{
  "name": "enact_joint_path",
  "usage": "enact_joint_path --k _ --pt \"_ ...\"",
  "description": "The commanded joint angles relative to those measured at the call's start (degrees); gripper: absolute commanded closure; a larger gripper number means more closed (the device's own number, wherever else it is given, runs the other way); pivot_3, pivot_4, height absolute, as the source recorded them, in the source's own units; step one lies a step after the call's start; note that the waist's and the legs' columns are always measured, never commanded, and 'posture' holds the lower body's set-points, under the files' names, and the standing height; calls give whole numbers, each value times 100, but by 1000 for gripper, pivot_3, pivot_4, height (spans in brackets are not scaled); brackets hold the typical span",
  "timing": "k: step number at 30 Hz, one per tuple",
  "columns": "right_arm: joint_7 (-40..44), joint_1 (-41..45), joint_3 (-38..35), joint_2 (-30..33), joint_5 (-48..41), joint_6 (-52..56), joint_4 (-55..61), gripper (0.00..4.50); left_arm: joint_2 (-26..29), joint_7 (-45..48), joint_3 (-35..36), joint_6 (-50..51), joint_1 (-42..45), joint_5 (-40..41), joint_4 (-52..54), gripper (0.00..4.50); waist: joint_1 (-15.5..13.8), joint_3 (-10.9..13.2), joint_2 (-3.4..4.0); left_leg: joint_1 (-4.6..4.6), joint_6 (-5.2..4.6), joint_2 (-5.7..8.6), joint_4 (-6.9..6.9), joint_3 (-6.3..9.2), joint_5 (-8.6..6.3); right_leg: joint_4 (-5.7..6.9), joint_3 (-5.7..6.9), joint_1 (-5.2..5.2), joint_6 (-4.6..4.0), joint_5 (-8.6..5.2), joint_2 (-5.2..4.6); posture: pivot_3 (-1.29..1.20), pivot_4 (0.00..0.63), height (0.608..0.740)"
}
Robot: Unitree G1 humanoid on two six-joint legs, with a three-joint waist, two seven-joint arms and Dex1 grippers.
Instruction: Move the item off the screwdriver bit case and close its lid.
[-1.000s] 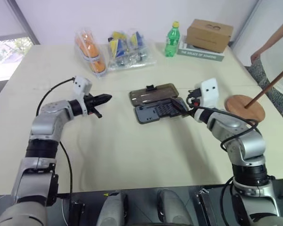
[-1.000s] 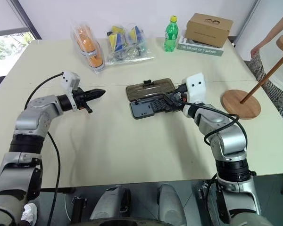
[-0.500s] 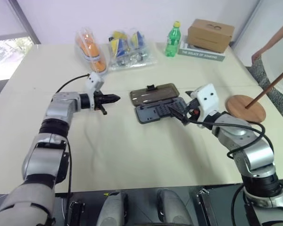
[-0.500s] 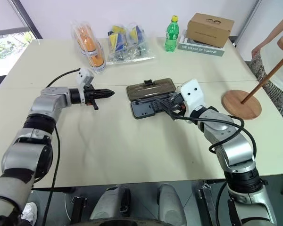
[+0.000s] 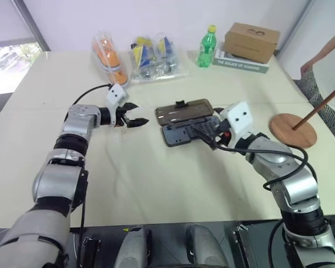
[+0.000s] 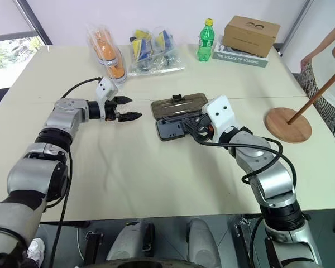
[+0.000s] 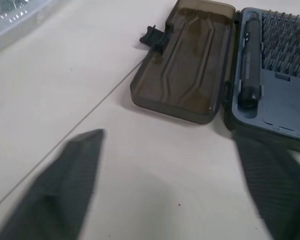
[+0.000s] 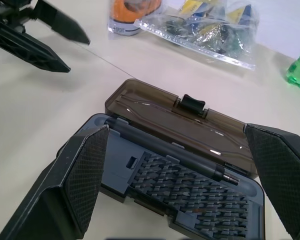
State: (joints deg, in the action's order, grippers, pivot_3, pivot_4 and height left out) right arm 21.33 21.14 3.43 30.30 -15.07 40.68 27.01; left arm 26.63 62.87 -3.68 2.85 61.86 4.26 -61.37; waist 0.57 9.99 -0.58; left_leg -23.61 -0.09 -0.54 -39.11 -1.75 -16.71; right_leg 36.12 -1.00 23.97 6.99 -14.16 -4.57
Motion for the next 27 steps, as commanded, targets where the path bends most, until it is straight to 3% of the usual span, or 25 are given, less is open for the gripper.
enact_joint_path --k 1,4,9,27 --pt "47 120 -46 -39 68 -153 123 0 -122 -344 121 -92 371 -55 -126 127 -1 0 0 0 0 0 -1 0 0 0 1 0 0 0 0 0 150 740" --pt "50 171 -68 -114 59 -151 84 0 -437 -1302 248 107 755 -99 -429 127 -3 5 -8 0 0 0 -2 3 0 1 1 0 1 0 0 0 150 740" --pt "7 226 -29 -195 195 -208 20 0 -908 -2026 270 451 1254 -212 -867 127 6 5 -9 -1 0 1 -2 2 0 1 1 0 2 1 0 0 150 740" --pt "-277 -91 -57 -411 442 -22 495 0 -1217 -2150 319 -236 1194 -733 -1485 127 6 5 -8 -6 1 3 -2 0 1 4 1 8 2 1 0 0 150 740"
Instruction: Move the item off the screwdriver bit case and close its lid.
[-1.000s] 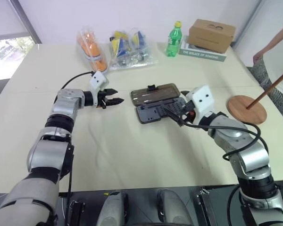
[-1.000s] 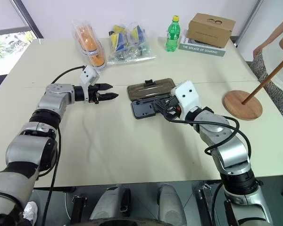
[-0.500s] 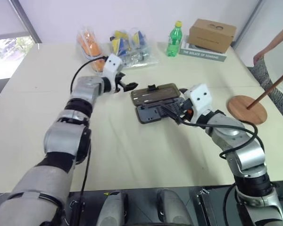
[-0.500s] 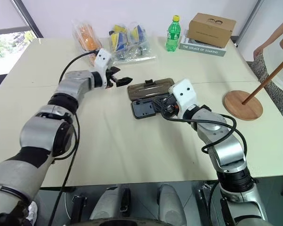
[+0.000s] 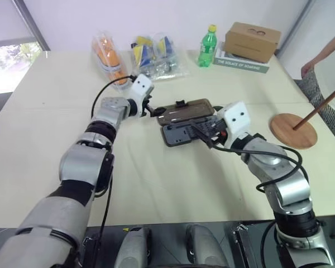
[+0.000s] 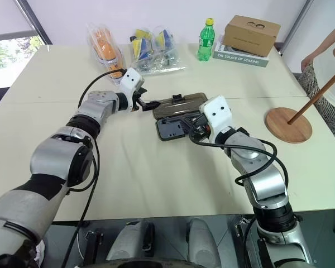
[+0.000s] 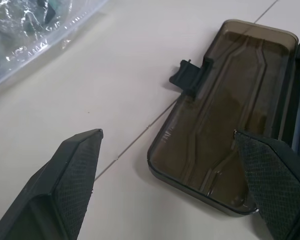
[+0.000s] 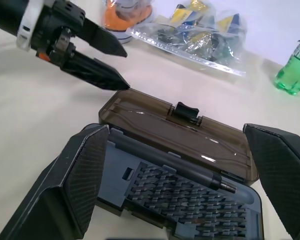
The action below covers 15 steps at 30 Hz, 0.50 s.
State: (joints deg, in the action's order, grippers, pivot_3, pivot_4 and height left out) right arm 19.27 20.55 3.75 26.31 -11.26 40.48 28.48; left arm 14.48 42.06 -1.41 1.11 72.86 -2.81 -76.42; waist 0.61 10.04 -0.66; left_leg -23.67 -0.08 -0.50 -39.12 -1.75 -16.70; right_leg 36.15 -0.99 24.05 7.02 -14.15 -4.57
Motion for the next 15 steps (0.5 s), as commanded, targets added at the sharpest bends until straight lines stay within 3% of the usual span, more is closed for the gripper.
enact_joint_path --k 1,15 --pt "-87 -55 -96 -15 68 22 387 0 -18 -94 110 -56 88 -37 6 127 2 0 0 0 0 0 0 0 0 0 0 0 0 0 0 0 150 740" --pt "-281 -247 -211 -23 153 302 764 0 -246 -1119 346 391 -84 -155 -154 127 4 0 0 0 0 0 0 1 0 1 0 1 0 0 0 0 150 740"
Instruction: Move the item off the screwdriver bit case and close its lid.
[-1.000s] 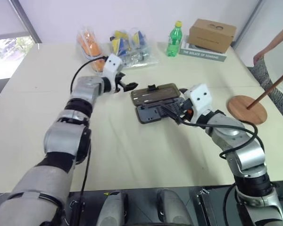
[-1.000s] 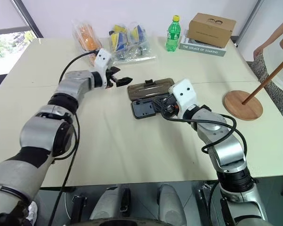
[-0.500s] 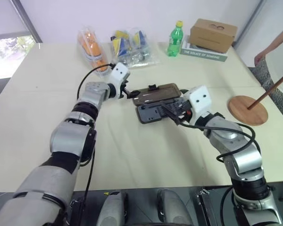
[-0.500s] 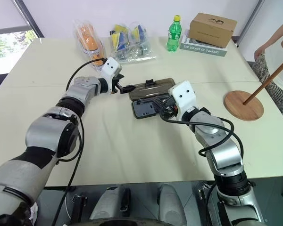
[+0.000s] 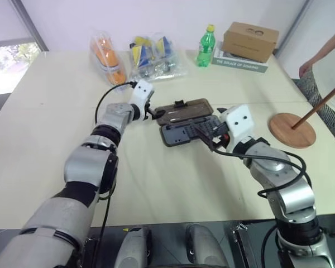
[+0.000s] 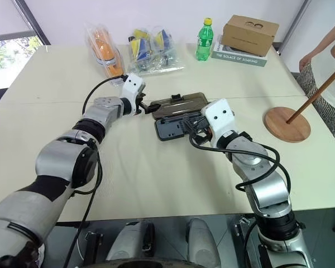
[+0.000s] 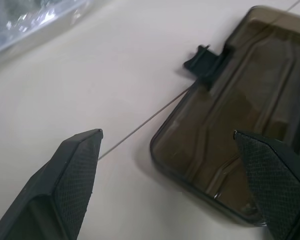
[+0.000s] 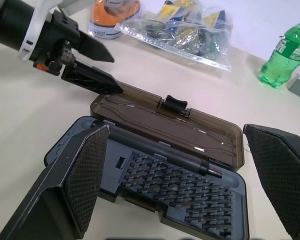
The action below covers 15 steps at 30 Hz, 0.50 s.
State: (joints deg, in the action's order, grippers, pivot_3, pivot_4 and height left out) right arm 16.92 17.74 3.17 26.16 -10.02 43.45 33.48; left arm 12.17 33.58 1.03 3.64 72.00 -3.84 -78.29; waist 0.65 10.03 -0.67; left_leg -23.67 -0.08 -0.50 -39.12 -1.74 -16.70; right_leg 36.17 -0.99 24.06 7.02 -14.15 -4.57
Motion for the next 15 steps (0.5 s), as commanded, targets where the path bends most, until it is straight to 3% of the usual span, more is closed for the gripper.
enact_joint_path --k 1,15 --pt "-51 30 -157 -5 32 21 284 0 -29 -374 117 194 -10 -61 28 127 0 0 0 0 0 0 0 0 0 0 0 0 0 0 0 0 150 740" --pt "-110 -6 -144 -4 71 120 353 0 -304 -1293 666 1036 -91 212 84 127 16 -3 -2 2 2 1 -1 1 1 3 0 -2 0 0 0 0 150 740"
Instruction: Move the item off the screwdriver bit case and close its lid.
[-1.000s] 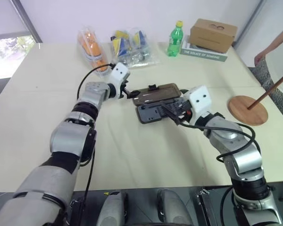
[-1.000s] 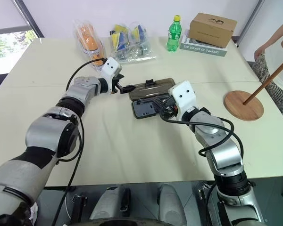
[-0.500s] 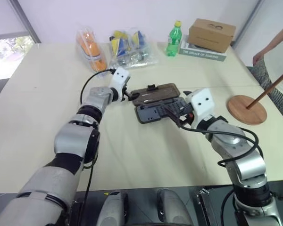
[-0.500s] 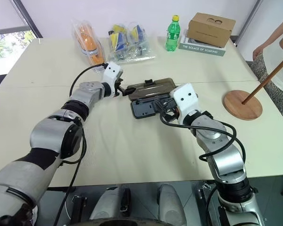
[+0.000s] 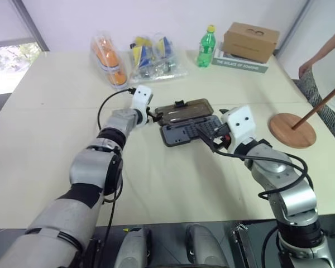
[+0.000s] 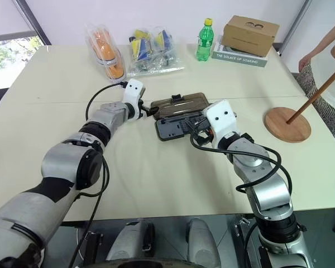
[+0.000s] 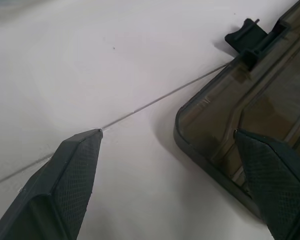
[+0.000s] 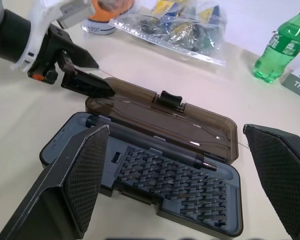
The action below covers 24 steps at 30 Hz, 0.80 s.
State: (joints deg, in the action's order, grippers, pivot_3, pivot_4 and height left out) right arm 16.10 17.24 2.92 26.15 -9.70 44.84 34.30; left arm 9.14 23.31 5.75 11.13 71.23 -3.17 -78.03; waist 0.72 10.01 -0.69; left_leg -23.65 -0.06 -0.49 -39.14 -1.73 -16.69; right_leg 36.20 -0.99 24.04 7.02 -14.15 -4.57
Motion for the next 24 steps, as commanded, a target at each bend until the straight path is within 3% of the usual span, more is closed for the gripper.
enact_joint_path --k 1,3,6,10,13,20,24 --pt "-26 37 -117 -1 39 -17 272 0 -14 -357 297 425 -14 238 71 127 12 0 0 1 0 0 0 0 0 1 0 0 0 0 0 0 150 740" --pt "-22 30 -115 -1 39 -11 270 0 -31 -538 456 641 -19 382 106 127 18 0 0 4 0 0 0 1 0 3 -1 0 0 0 1 0 150 740" --pt "-10 42 -98 2 43 -15 247 0 -45 -685 526 821 -35 438 168 1003 22 -1 0 7 1 0 0 0 1 5 -3 0 0 0 0 0 150 740" --pt "19 75 -67 9 49 -44 189 0 -58 -930 625 997 -57 544 229 3144 39 -5 -5 11 1 0 0 -1 1 5 -3 -4 0 0 0 0 150 740" --pt "44 115 -52 18 56 -67 143 0 -74 -949 574 1073 -72 525 256 4462 58 -8 -1 19 1 -2 2 -1 1 7 -5 -5 0 0 3 0 150 740" --pt "103 123 -57 33 99 -88 123 0 -36 -216 134 1242 -69 288 331 4462 15 -10 0 25 3 -1 2 -1 2 5 -4 -19 0 0 4 0 150 740" --pt "104 117 -77 26 123 -88 130 0 205 696 -426 1244 -147 -92 436 4462 14 -10 0 24 3 0 2 -4 2 4 -3 -19 0 0 4 0 150 740"
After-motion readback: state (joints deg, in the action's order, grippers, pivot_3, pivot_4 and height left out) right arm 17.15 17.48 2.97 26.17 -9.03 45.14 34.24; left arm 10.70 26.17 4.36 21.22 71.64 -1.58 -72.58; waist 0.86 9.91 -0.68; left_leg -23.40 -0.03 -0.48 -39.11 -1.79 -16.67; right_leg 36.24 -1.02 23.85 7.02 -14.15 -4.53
